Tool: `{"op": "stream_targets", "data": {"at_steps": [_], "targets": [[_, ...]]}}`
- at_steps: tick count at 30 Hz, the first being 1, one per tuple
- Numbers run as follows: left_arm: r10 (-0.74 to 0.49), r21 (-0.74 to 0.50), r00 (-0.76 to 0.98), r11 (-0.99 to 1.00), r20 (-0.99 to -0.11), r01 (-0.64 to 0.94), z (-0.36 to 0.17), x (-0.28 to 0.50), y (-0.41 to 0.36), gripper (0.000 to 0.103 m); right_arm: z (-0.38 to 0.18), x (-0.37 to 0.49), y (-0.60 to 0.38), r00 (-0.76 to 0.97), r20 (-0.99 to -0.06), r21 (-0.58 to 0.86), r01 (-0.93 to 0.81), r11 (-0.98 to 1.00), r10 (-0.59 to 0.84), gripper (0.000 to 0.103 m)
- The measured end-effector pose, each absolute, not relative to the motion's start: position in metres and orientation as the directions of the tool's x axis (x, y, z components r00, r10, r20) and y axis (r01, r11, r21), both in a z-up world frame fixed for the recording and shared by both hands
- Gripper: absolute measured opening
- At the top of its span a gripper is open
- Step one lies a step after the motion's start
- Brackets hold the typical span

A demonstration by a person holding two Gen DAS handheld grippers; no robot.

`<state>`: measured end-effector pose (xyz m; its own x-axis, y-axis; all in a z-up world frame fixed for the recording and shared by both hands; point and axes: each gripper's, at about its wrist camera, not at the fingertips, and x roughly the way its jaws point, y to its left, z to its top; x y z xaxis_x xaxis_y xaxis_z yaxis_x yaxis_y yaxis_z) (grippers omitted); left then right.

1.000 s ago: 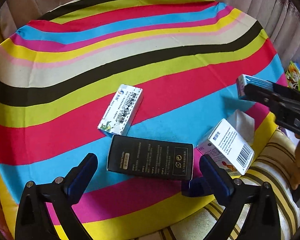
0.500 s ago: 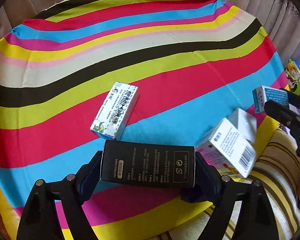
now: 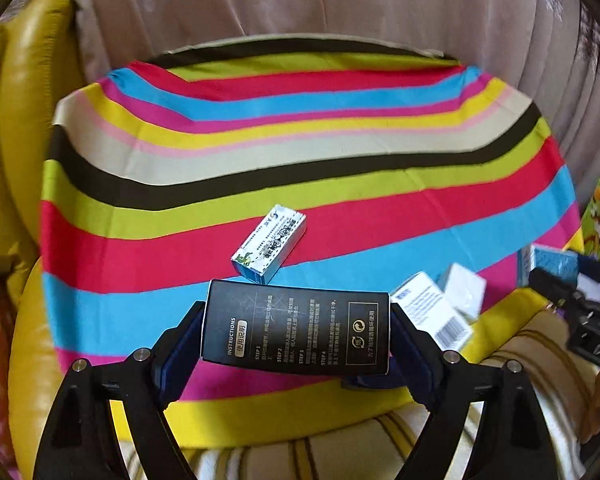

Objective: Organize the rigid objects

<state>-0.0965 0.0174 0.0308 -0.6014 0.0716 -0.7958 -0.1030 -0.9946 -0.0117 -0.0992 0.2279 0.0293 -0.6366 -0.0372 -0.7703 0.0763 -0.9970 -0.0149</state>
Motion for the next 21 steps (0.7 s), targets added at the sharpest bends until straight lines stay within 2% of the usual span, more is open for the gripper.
{"op": "stream_targets", "data": {"at_steps": [8, 21], "targets": [[0.124, -0.075, -0.647, -0.992, -0.753, -0.103, 0.047, -0.066, 0.036, 0.087, 0.035, -0.079, 0.244, -0.639, -0.768, -0.015, 0.065, -0.998, -0.03, 0.08], [0.213, -0.096, -0.626, -0.972, -0.75, -0.216, 0.055, -0.04, 0.091, 0.087, 0.041, -0.052, 0.279, -0.621, -0.783, 0.022, 0.033, -0.999, -0.037, 0.08]]}}
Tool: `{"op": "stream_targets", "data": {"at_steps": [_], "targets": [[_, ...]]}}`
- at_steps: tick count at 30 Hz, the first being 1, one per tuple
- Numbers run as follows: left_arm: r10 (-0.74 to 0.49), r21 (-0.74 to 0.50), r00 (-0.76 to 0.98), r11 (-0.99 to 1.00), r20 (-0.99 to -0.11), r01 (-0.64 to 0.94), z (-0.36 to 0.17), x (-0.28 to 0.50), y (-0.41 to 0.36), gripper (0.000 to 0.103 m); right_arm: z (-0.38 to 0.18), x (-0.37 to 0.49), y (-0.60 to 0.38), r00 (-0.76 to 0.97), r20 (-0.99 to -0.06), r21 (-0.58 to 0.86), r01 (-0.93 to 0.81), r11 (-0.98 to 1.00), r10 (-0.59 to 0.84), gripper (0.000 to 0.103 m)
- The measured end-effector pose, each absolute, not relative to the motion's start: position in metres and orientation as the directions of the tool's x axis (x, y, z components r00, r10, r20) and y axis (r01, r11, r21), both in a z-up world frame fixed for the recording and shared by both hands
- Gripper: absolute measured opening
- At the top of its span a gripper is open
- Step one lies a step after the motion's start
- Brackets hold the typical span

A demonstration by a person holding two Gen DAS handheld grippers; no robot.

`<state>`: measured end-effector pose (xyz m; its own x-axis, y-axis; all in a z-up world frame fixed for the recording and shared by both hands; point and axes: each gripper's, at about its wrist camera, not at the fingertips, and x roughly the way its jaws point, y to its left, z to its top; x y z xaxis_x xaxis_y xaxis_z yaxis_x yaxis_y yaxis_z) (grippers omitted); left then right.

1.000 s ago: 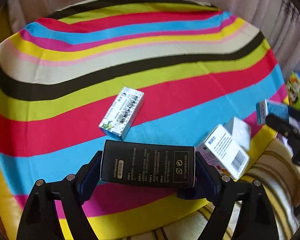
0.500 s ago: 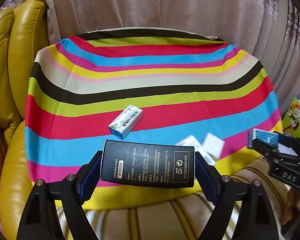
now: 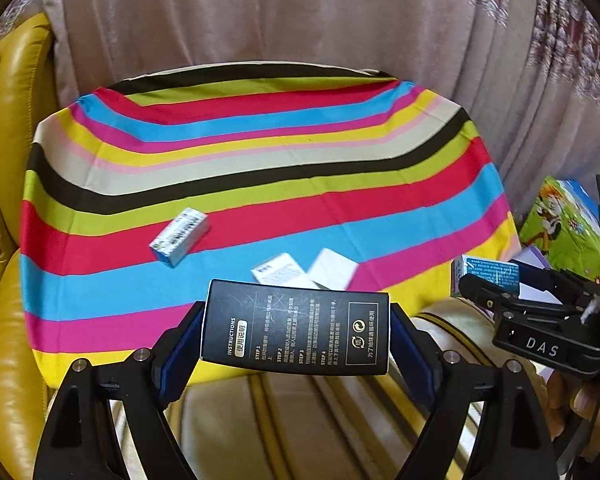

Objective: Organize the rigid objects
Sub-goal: 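Carry the black box in the left gripper while the right carries the teal box to the purple-rimmed box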

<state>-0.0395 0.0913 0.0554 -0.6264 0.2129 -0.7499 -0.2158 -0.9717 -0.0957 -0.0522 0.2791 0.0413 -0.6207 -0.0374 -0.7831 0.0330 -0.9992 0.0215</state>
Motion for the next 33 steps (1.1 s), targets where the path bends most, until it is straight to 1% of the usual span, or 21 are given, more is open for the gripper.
{"op": "stream_targets", "data": {"at_steps": [10, 17, 21, 33], "targets": [[0.264, -0.093, -0.61, -0.951, -0.747, -0.296, 0.065, -0.024, 0.131, 0.087, 0.045, -0.035, 0.315, -0.611, -0.791, 0.038, -0.013, -0.999, -0.022, 0.08], [0.304, -0.103, -0.581, -0.93, -0.755, -0.353, 0.066, -0.018, 0.158, 0.087, 0.045, -0.016, 0.347, -0.607, -0.794, 0.013, -0.066, -0.998, 0.03, 0.08], [0.32, -0.093, -0.556, -0.913, -0.767, -0.398, 0.067, -0.015, 0.179, 0.087, 0.04, -0.009, 0.371, -0.589, -0.806, 0.016, -0.107, -0.994, 0.05, 0.08], [0.379, -0.128, -0.449, -0.859, -0.809, -0.495, 0.059, -0.013, 0.238, 0.087, 0.029, 0.013, 0.439, -0.556, -0.821, 0.0, -0.227, -0.974, 0.129, 0.08]]}}
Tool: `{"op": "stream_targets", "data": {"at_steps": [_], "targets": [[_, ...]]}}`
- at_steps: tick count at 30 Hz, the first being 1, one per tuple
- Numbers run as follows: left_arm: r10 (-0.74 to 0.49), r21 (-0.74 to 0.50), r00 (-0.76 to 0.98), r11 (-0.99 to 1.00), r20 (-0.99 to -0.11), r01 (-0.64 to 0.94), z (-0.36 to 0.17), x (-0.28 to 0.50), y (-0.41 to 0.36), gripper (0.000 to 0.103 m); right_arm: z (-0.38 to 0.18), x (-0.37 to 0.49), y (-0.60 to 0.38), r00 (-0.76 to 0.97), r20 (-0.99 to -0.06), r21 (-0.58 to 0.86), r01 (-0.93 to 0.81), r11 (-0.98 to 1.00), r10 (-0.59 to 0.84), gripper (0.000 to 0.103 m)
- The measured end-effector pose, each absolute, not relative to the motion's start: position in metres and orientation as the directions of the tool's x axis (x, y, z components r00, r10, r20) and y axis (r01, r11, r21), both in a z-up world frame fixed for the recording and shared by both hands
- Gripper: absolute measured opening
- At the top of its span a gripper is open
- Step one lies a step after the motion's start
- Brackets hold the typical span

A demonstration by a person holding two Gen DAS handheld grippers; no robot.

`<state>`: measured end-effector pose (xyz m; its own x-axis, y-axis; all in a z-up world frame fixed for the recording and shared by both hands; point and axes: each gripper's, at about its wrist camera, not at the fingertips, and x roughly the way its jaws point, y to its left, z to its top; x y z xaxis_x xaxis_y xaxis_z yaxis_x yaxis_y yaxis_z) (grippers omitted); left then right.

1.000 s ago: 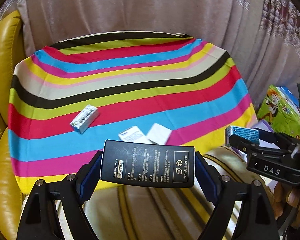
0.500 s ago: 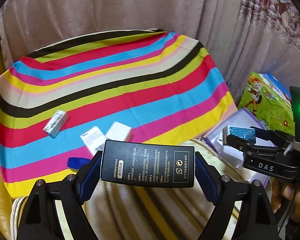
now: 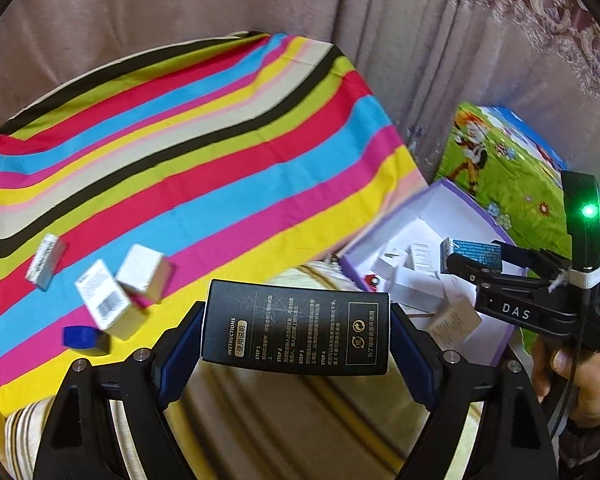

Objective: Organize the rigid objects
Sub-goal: 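Carry the black box in the left gripper while the right carries the teal box to the purple-rimmed box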

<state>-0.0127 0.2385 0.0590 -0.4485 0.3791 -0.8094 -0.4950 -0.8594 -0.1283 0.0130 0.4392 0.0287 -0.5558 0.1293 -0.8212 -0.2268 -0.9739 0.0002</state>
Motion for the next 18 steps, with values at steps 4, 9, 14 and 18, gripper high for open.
{"op": "stream_targets", "data": {"at_steps": [4, 9, 14, 18], "targets": [[0.4, -0.139, -0.418, -0.836, -0.816, -0.53, 0.058, -0.01, 0.261, 0.087, 0.024, 0.017, 0.455, -0.54, -0.83, 0.003, -0.248, -0.969, 0.136, 0.08], [0.423, -0.147, -0.373, -0.8, -0.826, -0.582, 0.055, -0.005, 0.292, 0.087, 0.019, 0.024, 0.477, -0.526, -0.835, -0.007, -0.286, -0.958, 0.163, 0.08], [0.433, -0.15, -0.327, -0.765, -0.84, -0.627, 0.049, 0.002, 0.321, 0.087, 0.02, 0.032, 0.502, -0.517, -0.835, -0.009, -0.333, -0.943, 0.19, 0.08], [0.435, -0.154, -0.298, -0.745, -0.849, -0.649, 0.045, 0.006, 0.338, 0.087, 0.019, 0.035, 0.518, -0.51, -0.834, -0.014, -0.365, -0.931, 0.212, 0.08]]}}
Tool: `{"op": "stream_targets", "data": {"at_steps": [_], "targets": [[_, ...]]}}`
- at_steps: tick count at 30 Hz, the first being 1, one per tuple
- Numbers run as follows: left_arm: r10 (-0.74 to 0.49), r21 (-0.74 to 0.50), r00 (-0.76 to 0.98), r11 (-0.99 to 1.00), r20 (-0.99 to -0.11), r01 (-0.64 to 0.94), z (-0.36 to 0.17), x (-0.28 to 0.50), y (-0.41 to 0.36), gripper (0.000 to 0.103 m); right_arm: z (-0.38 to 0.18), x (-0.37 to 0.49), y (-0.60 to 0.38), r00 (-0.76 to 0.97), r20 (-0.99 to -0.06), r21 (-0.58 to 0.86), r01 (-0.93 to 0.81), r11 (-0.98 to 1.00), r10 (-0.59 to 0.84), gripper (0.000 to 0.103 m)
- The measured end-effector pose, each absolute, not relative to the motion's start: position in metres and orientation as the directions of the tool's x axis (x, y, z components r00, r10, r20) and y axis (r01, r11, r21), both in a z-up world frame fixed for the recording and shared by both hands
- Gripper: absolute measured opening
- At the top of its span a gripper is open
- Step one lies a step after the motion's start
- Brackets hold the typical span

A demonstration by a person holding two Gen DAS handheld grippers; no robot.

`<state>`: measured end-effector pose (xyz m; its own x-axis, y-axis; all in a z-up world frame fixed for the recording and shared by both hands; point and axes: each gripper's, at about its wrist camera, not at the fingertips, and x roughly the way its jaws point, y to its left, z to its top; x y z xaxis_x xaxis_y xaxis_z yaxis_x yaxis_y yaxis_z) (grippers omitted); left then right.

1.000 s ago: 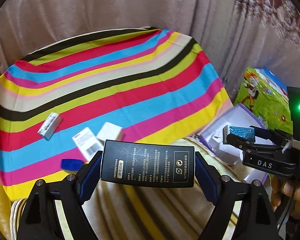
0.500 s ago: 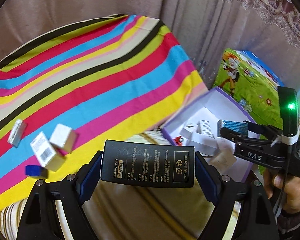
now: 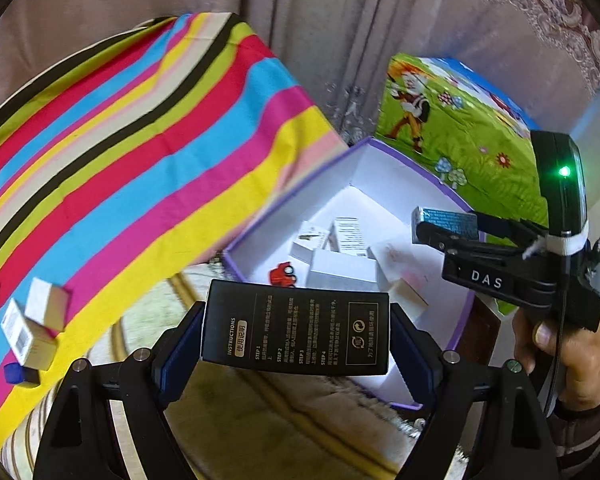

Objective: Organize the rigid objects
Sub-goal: 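Carry the black box in the left gripper while the right carries the teal box to the purple-rimmed box, then lower both boxes into the purple-rimmed box and open both grippers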

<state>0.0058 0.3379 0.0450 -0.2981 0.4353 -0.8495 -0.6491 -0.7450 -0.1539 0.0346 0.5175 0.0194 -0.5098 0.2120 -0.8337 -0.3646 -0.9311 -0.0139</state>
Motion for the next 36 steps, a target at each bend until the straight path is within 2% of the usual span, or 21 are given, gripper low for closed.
{"op": "stream_targets", "data": {"at_steps": [13, 18, 32, 36], "targets": [[0.473, -0.204, -0.23, -0.7, -0.851, -0.685, 0.041, 0.01, 0.368, 0.088, 0.02, 0.038, 0.532, -0.493, -0.828, -0.055, -0.4, -0.915, 0.265, 0.081], [0.485, -0.234, -0.205, -0.696, -0.85, -0.678, 0.039, 0.01, 0.372, 0.091, 0.022, 0.04, 0.533, -0.491, -0.825, -0.061, -0.414, -0.908, 0.279, 0.089], [0.554, -0.34, -0.202, -0.716, -0.807, -0.609, 0.047, -0.001, 0.34, 0.091, 0.025, 0.039, 0.526, -0.5, -0.825, -0.054, -0.394, -0.917, 0.263, 0.092], [0.537, -0.338, -0.217, -0.745, -0.815, -0.576, 0.046, -0.007, 0.324, 0.091, 0.028, 0.038, 0.52, -0.506, -0.823, -0.055, -0.38, -0.923, 0.257, 0.092]]}}
